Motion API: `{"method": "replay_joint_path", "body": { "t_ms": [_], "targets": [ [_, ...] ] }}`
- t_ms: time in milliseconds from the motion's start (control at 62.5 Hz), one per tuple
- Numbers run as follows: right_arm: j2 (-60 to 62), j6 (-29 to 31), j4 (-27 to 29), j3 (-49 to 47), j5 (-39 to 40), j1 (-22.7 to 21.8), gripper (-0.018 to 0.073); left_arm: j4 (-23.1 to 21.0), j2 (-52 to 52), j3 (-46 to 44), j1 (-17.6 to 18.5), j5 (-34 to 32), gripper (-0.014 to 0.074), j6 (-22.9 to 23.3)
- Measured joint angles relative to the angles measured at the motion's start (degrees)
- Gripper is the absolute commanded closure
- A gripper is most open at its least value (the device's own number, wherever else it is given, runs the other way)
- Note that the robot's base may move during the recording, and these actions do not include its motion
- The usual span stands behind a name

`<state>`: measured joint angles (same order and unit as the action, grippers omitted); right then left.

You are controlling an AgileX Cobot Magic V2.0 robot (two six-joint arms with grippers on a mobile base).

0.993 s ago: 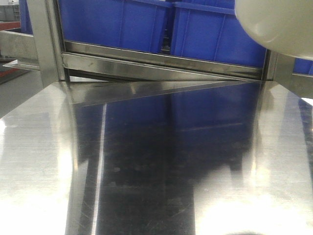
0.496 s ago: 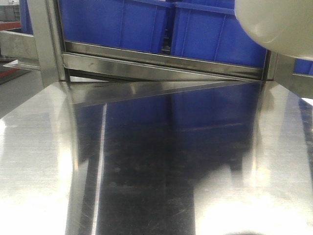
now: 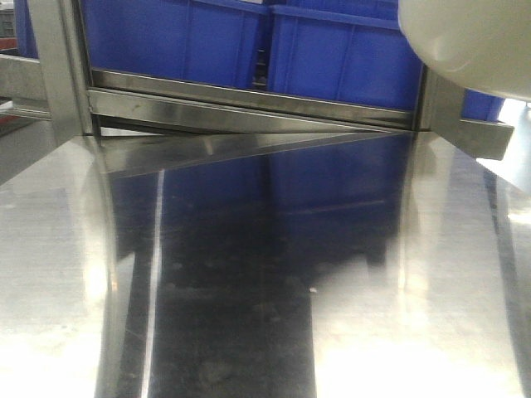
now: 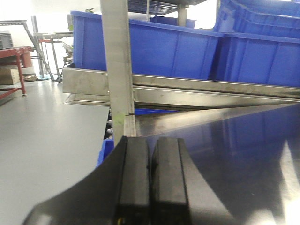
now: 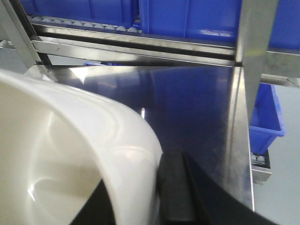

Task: Move white bin to right shelf second layer
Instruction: 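Hold the lifted white bin up with the right gripper, then drive the base away from the table holding the bin in the right gripper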

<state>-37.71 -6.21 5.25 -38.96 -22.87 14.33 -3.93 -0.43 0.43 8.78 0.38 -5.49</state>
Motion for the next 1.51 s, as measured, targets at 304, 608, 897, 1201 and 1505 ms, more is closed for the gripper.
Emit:
{"method": "replay_joint_path", "body": {
  "t_ms": [304, 608, 897, 1201, 1505],
  "targets": [
    [0.00, 0.00, 0.00, 0.00, 0.00, 0.00, 0.0503, 0.00, 0.00, 0.00, 0.00, 0.00, 0.0512, 0.00],
    [0.00, 0.00, 0.00, 0.00, 0.00, 0.00, 0.0503, 0.00, 0.00, 0.00, 0.00, 0.00, 0.0512, 0.00],
    [0.05, 0.00, 0.00, 0.00, 0.00, 0.00, 0.0503, 0.00, 0.00, 0.00, 0.00, 0.00, 0.0512, 0.00],
    [0.05, 0.00, 0.00, 0.00, 0.00, 0.00, 0.0503, 0.00, 0.00, 0.00, 0.00, 0.00, 0.0512, 0.00],
    [0.05, 0.00, 0.00, 0.00, 0.02, 0.00, 0.0503, 0.00, 0.00, 0.00, 0.00, 0.00, 0.0512, 0.00]
  ]
}}
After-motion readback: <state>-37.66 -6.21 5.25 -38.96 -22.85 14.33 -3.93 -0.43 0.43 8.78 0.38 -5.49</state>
